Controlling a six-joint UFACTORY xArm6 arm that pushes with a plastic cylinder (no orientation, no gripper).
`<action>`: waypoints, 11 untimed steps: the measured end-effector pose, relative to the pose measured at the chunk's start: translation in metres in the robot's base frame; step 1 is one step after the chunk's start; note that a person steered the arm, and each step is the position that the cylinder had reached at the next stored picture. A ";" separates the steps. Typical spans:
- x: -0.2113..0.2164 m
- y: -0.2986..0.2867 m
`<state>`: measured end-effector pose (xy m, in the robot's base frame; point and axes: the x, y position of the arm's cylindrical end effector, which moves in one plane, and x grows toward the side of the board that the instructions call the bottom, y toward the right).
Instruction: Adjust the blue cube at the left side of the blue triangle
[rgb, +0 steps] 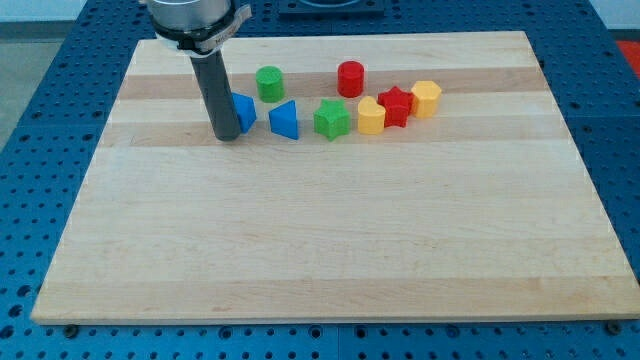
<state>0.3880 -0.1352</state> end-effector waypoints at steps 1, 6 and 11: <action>0.000 -0.014; -0.047 -0.062; -0.040 -0.046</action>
<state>0.3483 -0.1815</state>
